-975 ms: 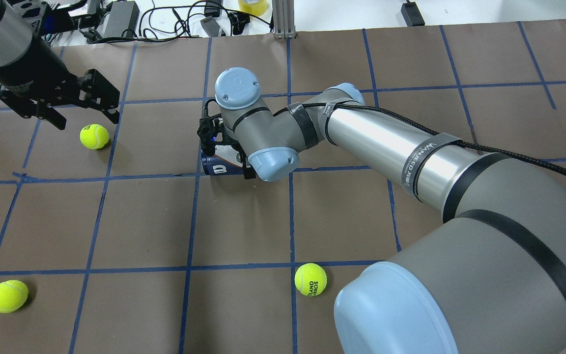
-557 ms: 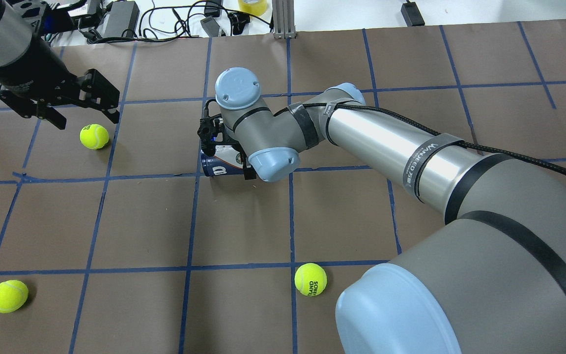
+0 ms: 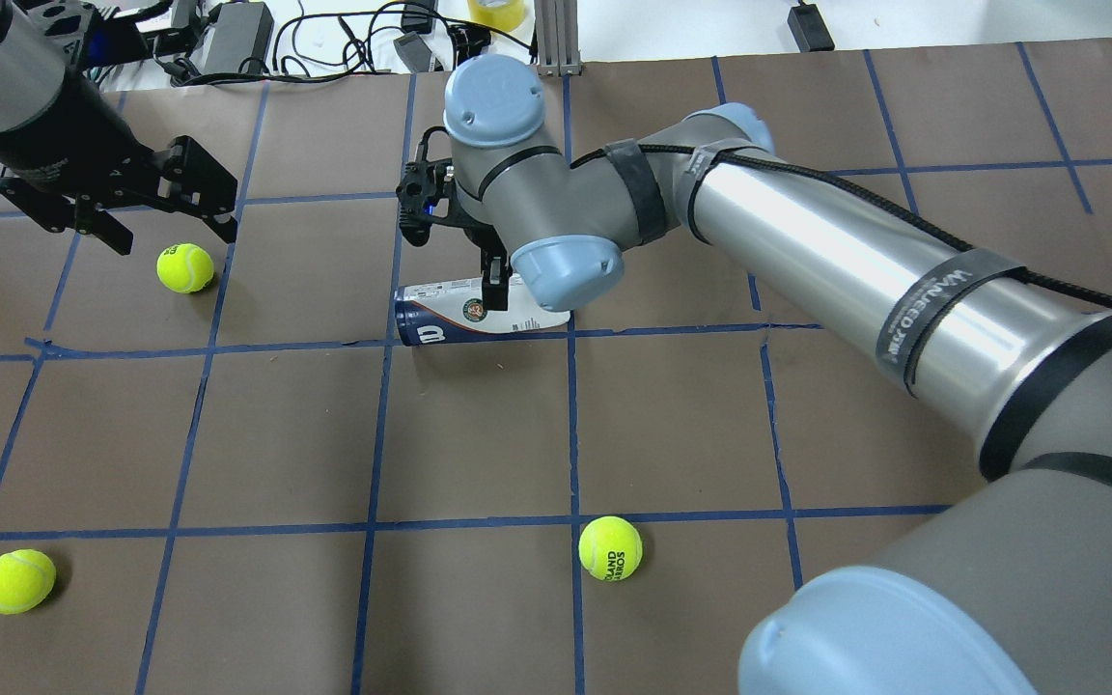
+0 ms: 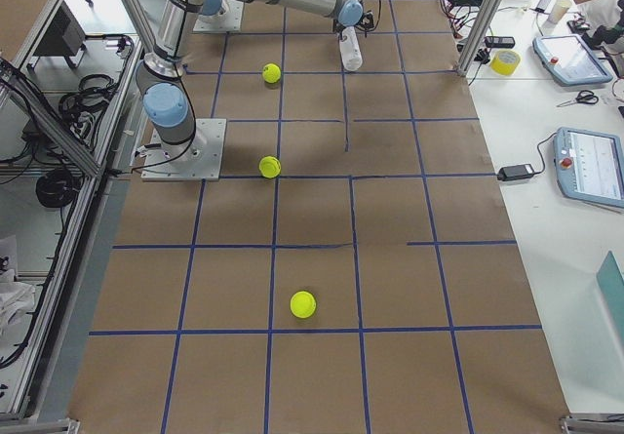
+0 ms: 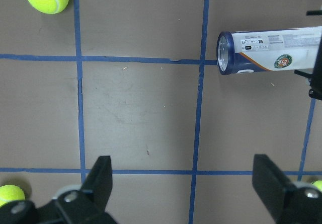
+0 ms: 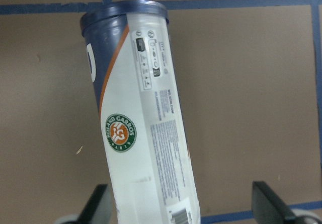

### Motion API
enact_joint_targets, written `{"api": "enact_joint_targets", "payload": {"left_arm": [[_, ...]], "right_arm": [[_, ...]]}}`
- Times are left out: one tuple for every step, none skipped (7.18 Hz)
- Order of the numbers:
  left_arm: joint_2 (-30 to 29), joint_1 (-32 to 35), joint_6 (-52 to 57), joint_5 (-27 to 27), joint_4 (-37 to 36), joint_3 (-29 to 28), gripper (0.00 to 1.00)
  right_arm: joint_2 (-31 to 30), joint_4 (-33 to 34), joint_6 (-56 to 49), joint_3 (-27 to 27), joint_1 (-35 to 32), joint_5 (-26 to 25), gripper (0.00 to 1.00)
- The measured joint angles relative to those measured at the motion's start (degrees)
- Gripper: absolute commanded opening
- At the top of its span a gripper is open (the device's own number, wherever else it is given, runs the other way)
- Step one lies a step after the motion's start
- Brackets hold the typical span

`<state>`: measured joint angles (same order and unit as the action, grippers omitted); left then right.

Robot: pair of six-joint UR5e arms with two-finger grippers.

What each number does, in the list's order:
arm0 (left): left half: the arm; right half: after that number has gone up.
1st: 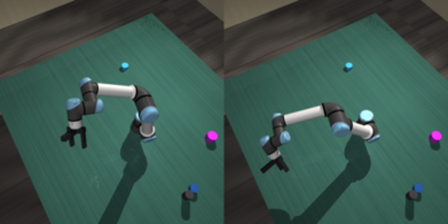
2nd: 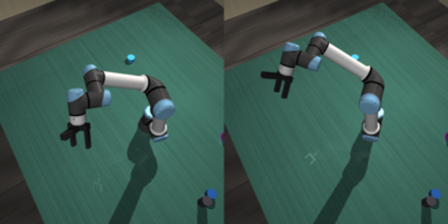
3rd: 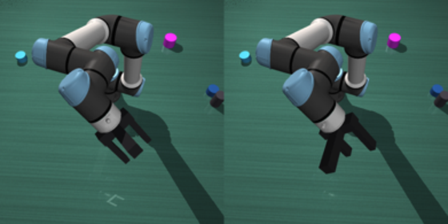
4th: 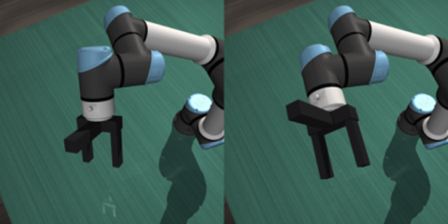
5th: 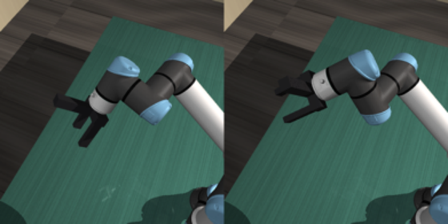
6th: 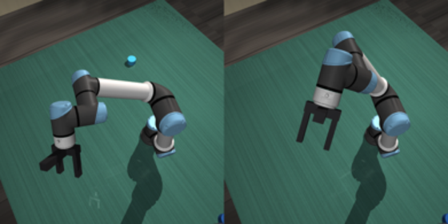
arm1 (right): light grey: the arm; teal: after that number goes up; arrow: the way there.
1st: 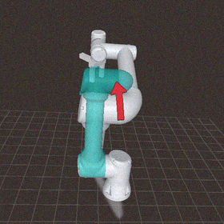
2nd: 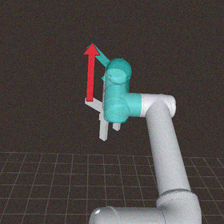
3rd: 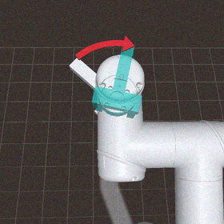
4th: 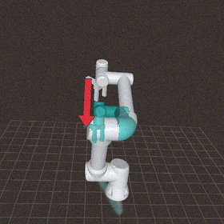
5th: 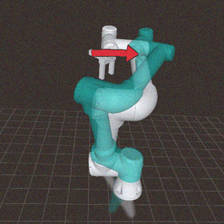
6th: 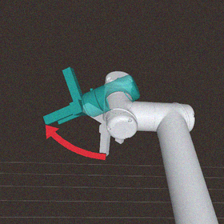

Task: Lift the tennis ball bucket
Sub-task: 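Lay the can on its side, open and raise the right gripper, then reach the left gripper to the can's blue-capped end while right arm withdraws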

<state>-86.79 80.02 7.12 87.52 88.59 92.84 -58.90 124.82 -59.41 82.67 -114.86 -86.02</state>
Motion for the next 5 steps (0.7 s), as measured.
{"api": "enact_joint_targets", "payload": {"left_arm": [[0.0,0.0,0.0,-0.1,0.0,0.1,1.0],[-0.1,0.0,0.1,-0.1,-0.1,0.1,1.0],[-0.3,0.0,0.4,-0.3,-0.3,0.2,1.0],[-0.7,-0.1,1.0,-0.6,-0.6,0.4,1.0],[-1.4,-0.2,1.7,-1.5,-1.9,1.5,1.0]], "right_arm": [[-3.2,-2.5,1.8,0.1,1.6,1.3,1.0],[-7.2,-6.4,3.1,0.3,3.5,2.1,1.0],[-11.6,-11.1,3.9,0.5,5.7,2.4,1.0],[-16.1,-16.5,4.6,0.7,8.8,2.5,1.0],[-19.6,-20.8,5.3,0.8,12.0,2.6,1.0]]}}
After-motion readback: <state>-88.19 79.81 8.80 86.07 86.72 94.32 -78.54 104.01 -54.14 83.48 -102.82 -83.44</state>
